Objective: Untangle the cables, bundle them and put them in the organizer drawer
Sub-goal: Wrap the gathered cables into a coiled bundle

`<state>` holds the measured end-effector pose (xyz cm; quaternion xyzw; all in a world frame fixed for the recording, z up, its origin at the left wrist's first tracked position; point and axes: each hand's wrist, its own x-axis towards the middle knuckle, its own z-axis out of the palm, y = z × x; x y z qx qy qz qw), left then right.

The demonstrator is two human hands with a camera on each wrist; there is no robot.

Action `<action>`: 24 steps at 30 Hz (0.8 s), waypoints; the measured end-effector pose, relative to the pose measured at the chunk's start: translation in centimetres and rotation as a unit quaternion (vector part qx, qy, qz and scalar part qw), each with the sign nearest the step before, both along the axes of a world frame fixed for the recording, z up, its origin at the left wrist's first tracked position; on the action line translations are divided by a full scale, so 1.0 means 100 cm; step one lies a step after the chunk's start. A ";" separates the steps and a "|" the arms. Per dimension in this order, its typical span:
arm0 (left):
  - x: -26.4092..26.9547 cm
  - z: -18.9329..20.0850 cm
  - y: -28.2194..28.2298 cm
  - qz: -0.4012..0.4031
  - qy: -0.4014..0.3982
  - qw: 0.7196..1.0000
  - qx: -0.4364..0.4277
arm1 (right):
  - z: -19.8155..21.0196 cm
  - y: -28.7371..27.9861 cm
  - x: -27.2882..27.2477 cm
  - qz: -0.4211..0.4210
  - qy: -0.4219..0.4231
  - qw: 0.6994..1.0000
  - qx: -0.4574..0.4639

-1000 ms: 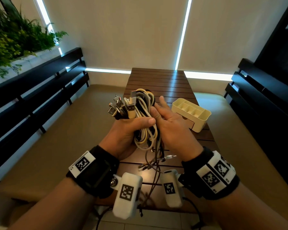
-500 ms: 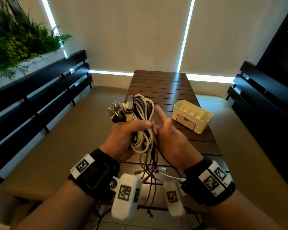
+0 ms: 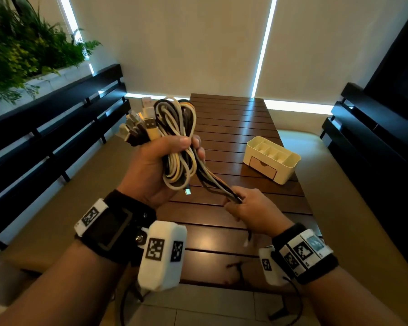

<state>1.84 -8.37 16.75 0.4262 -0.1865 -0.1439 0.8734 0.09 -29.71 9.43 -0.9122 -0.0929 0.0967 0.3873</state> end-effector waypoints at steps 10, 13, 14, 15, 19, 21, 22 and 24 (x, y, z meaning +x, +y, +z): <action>0.016 -0.027 -0.003 0.084 0.046 0.994 0.060 | 0.004 -0.016 -0.003 0.030 -0.031 0.999 -0.029; 0.022 -0.035 -0.001 0.131 0.070 0.987 0.061 | 0.020 -0.013 -0.015 -0.070 -0.143 0.984 0.081; 0.023 -0.037 0.000 0.140 0.075 0.985 0.064 | 0.024 -0.008 -0.019 -0.100 -0.163 0.974 0.122; 0.024 -0.038 0.000 0.147 0.077 0.984 0.070 | 0.026 -0.001 -0.023 -0.124 -0.157 0.968 0.152; 0.024 -0.038 -0.003 0.155 0.066 0.983 0.075 | 0.026 0.026 -0.034 -0.109 0.040 0.974 0.197; 0.022 -0.037 -0.006 0.159 0.049 0.983 0.077 | 0.023 0.035 -0.034 -0.089 0.094 0.968 0.215; 0.021 -0.036 -0.008 0.163 0.041 0.983 0.077 | 0.023 0.039 -0.033 -0.086 0.113 0.961 0.237; 0.018 -0.034 -0.009 0.162 0.026 0.983 0.076 | 0.023 0.043 -0.030 -0.090 0.164 0.938 0.294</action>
